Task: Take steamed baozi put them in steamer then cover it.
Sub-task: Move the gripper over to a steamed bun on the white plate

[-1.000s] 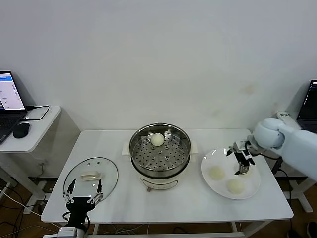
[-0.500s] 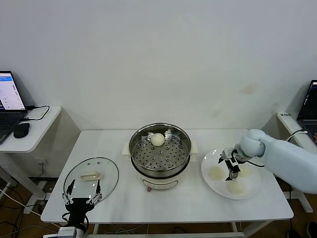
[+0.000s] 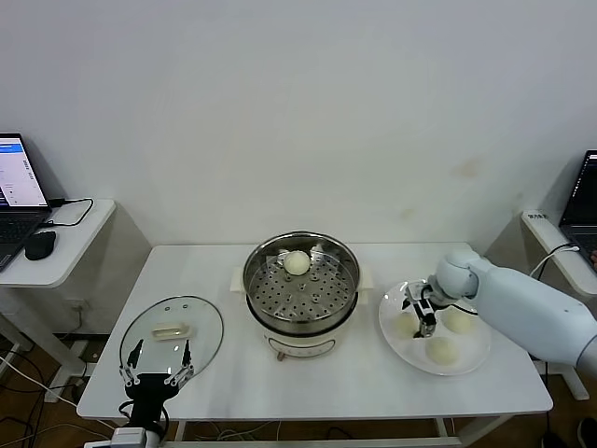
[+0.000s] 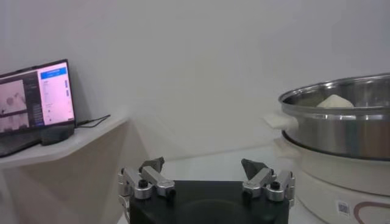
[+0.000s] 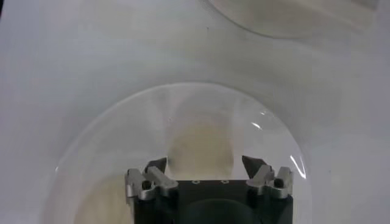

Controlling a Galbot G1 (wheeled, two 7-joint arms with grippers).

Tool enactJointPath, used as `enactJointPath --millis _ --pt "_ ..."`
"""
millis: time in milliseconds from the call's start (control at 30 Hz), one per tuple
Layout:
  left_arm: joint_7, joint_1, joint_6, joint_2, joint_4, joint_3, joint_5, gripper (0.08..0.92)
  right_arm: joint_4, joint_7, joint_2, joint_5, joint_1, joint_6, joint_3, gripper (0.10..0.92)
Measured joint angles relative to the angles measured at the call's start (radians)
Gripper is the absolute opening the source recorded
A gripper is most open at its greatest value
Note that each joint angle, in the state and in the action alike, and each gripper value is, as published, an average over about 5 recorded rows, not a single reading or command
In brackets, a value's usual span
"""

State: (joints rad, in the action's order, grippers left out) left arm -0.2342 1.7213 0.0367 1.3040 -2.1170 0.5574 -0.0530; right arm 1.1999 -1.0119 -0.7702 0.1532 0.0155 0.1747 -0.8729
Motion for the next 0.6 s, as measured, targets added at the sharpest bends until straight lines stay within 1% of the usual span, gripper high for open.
enactJointPath --millis 300,600 --pt "0.000 0.001 0.000 0.002 -0.003 -0.001 0.001 0.823 -0.006 -0.009 -0.005 0.010 0.005 -0.001 0.006 0.616" --pt "-0.001 0.004 0.000 -0.001 -0.013 -0.001 0.002 0.823 0.015 -0.026 0.014 -0.004 -0.027 0.000 0.000 0.570"
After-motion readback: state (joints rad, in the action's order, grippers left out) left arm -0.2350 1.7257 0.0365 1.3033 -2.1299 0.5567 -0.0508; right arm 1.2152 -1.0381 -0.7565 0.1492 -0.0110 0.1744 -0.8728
